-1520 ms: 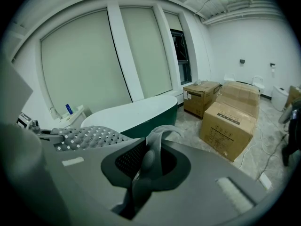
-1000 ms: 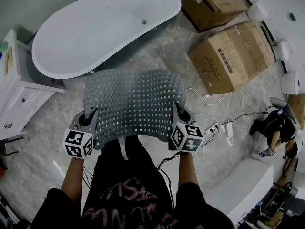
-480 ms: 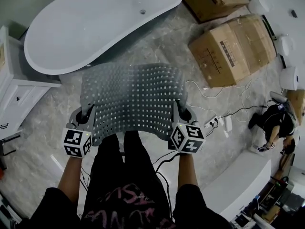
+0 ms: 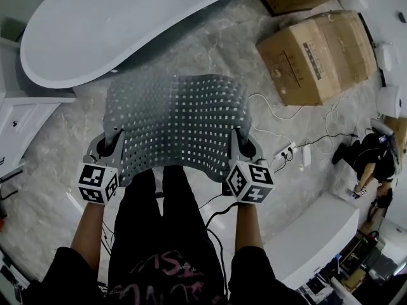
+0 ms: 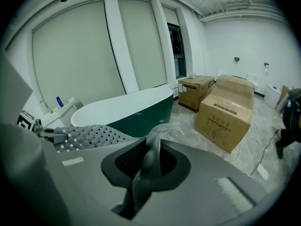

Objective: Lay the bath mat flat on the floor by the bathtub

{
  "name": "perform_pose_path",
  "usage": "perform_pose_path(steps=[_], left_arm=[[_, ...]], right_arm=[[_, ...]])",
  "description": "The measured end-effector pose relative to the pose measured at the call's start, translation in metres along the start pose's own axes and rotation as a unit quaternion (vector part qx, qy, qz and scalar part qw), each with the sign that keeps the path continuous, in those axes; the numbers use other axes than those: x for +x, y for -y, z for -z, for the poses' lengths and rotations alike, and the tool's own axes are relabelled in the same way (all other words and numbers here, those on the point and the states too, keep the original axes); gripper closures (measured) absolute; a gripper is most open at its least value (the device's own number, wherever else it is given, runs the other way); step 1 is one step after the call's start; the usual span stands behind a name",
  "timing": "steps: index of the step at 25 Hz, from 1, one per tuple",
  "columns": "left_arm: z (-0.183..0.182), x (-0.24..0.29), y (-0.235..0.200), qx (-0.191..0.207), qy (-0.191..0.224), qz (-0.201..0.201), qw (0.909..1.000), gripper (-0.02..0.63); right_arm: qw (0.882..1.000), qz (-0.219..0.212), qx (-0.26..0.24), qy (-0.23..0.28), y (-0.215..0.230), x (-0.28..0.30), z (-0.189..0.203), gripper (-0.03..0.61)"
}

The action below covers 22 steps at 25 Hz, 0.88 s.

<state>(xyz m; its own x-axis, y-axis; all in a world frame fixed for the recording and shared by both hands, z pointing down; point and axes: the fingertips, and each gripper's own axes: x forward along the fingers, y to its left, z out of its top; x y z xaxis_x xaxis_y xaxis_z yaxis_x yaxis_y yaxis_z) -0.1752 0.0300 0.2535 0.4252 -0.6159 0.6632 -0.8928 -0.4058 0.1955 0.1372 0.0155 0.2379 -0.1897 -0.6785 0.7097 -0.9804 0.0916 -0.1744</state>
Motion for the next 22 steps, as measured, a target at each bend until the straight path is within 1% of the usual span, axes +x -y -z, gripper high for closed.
perform_pose_path(steps=[6, 10, 18, 22], left_arm=[[0.013, 0.016, -0.01, 0.0, -0.007, -0.006, 1.0, 0.583], [0.021, 0.026, -0.012, 0.011, -0.012, -0.013, 0.9998, 0.583], [0.038, 0.049, -0.018, 0.01, -0.018, -0.013, 0.9997, 0.583], [0.047, 0.061, -0.025, 0.002, -0.019, -0.018, 0.9996, 0.583]], right_arm=[[1.0, -0.003, 0.002, -0.006, -0.001, 0.018, 0.013, 0.526], [1.0, 0.003, -0.002, -0.009, 0.001, 0.028, 0.021, 0.528], [1.0, 0.008, -0.002, -0.013, 0.001, 0.048, 0.038, 0.528], [1.0, 0.011, 0.001, -0.01, 0.005, 0.057, 0.046, 0.528]])
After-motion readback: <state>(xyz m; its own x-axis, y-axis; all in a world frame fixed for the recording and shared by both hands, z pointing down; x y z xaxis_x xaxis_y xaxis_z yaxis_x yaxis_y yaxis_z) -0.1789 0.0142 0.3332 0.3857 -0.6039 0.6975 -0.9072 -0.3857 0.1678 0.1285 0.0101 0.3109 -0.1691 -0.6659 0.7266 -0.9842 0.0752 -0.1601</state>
